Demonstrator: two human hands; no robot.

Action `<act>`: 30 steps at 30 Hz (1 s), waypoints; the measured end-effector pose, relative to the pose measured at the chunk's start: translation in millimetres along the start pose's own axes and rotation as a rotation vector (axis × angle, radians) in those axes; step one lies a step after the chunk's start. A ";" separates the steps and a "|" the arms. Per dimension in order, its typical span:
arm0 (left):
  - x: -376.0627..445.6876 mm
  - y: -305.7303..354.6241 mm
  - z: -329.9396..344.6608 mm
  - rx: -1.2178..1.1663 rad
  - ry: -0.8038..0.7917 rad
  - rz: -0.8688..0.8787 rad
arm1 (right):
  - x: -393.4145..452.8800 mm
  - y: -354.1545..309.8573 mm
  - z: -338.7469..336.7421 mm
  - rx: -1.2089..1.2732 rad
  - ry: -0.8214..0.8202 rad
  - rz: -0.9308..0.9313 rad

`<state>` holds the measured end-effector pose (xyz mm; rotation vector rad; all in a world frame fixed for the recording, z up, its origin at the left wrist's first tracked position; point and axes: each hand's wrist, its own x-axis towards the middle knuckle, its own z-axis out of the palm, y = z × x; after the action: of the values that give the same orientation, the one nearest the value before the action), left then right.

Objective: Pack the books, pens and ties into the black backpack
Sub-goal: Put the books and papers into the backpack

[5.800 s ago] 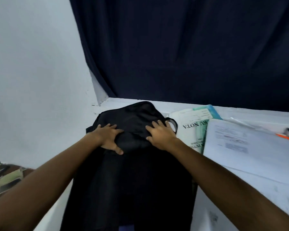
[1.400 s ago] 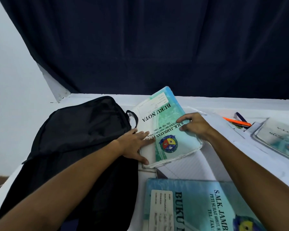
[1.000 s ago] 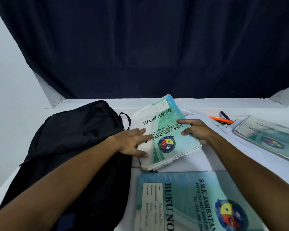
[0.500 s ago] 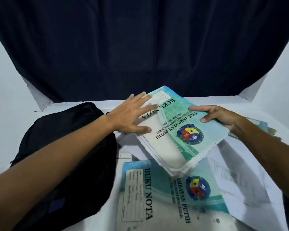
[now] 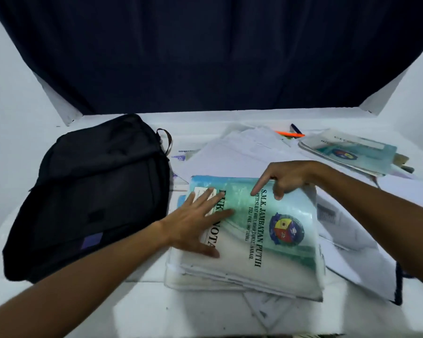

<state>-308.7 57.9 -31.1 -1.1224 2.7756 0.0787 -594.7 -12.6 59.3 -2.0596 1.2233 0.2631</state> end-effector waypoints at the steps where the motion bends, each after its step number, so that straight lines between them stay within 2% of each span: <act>1: -2.7 3.2 3.9 0.006 -0.022 -0.021 | 5.5 -4.7 3.2 -0.097 0.048 0.010; 6: -11.8 18.2 11.3 -0.009 -0.067 -0.138 | 11.4 -14.9 31.3 -0.497 0.317 -0.053; 11: -7.7 19.7 0.3 -0.008 -0.059 -0.116 | 12.6 13.4 96.6 -0.638 0.557 -0.039; 13: -1.3 17.1 -8.3 0.037 -0.040 -0.087 | 15.7 21.3 110.7 -0.707 0.605 -0.034; 16: 19.7 16.6 -34.1 0.049 -0.122 -0.111 | 15.3 22.3 109.6 -0.666 0.690 -0.028; 19: 55.1 19.5 -68.7 -0.102 -0.148 -0.126 | -12.1 25.0 102.3 -0.289 0.877 -0.020; 22: 98.4 25.4 -97.0 -0.408 0.000 -0.121 | -57.3 47.6 84.7 0.151 1.142 0.057; 24: 139.0 33.3 -110.1 -0.549 0.105 -0.118 | -89.3 76.9 64.0 0.412 1.345 0.133; 26: 184.5 41.9 -121.8 -0.641 0.170 -0.117 | -117.5 114.1 43.0 0.661 1.480 0.265; 28: 235.8 49.1 -130.1 -0.677 0.234 -0.127 | -139.8 156.9 24.3 0.901 1.503 0.336; 30: 284.8 53.4 -134.5 -0.694 0.267 -0.157 | -152.1 192.2 8.7 1.078 1.447 0.360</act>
<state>-563.5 -113.3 57.2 -1.5853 2.9512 1.0060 -833.1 40.6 38.2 -0.8246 1.8341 -1.6192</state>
